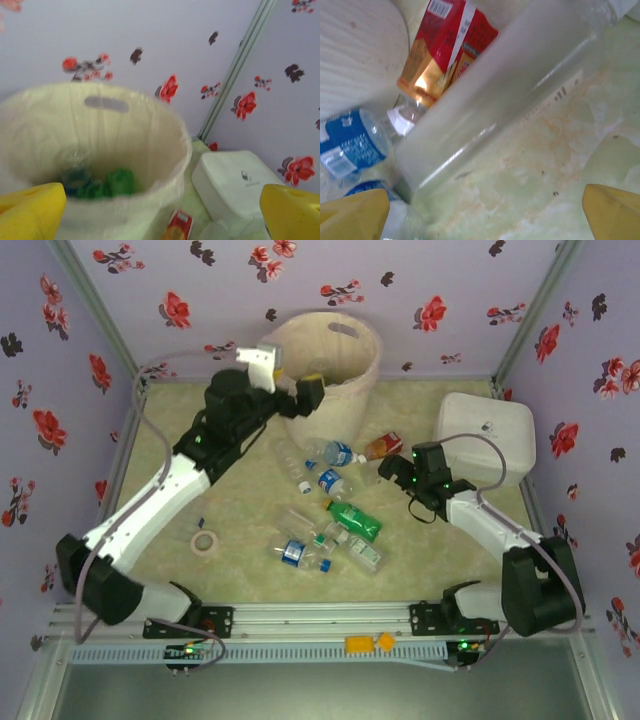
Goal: Put the plastic bottles in the bin
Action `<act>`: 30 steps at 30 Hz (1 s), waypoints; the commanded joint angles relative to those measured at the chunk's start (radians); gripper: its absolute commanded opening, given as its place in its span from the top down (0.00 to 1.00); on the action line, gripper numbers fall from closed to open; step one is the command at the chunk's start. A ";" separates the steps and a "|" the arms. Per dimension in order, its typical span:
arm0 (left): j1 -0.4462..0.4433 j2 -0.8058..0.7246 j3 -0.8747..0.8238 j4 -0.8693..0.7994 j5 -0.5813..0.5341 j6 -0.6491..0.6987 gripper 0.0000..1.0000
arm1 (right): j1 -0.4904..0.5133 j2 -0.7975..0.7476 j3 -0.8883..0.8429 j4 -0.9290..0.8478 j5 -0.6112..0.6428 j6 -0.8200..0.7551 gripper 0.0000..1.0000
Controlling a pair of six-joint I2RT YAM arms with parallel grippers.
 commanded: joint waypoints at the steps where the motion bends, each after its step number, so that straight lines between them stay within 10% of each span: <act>1: -0.001 -0.099 -0.219 0.141 -0.054 -0.104 0.00 | -0.008 0.066 0.071 -0.022 0.098 0.100 0.00; 13: -0.005 -0.309 -0.823 0.226 -0.229 -0.537 0.00 | 0.001 0.252 0.208 -0.088 0.166 0.293 0.00; 20: 0.002 -0.339 -0.827 0.210 -0.430 -0.510 0.00 | 0.016 0.341 0.270 -0.090 0.152 0.328 0.00; 30: 0.033 -0.346 -0.800 0.159 -0.444 -0.488 0.00 | 0.016 0.385 0.252 -0.080 0.150 0.335 0.01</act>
